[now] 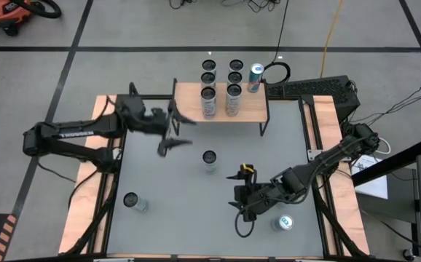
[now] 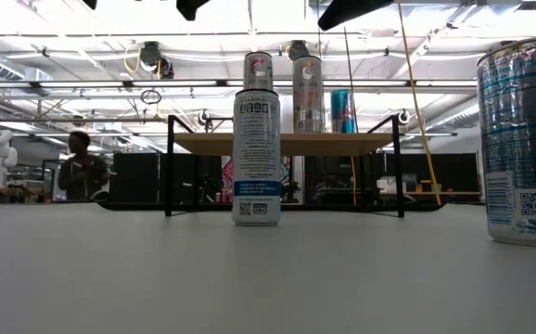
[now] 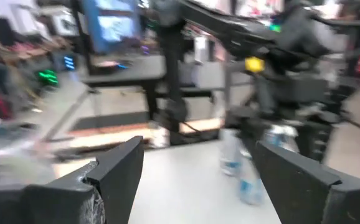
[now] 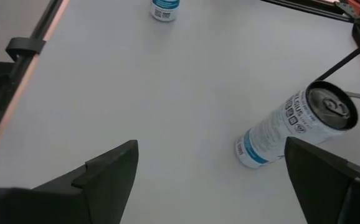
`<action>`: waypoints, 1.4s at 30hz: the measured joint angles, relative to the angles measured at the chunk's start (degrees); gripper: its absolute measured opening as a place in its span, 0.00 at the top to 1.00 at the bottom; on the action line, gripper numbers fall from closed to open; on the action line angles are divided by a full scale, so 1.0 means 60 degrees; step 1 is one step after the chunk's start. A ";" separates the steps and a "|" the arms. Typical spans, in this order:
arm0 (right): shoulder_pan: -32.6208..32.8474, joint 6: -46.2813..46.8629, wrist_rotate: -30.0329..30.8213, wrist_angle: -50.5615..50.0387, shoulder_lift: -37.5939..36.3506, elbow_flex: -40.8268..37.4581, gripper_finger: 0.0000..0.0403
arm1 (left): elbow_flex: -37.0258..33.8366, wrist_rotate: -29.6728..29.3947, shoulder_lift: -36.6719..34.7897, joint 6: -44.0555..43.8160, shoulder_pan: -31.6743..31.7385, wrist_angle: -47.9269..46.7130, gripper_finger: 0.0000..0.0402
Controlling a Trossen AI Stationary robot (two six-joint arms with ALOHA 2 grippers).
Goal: Place canned beverage on shelf
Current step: Put the top blue soda can on the shelf aligned with the other blue soda can
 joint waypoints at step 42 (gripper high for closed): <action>0.1464 0.5080 -0.2031 -0.2490 0.0011 0.0863 0.17 | -0.2374 -0.7160 0.3077 -0.2631 -0.6609 0.3366 0.24</action>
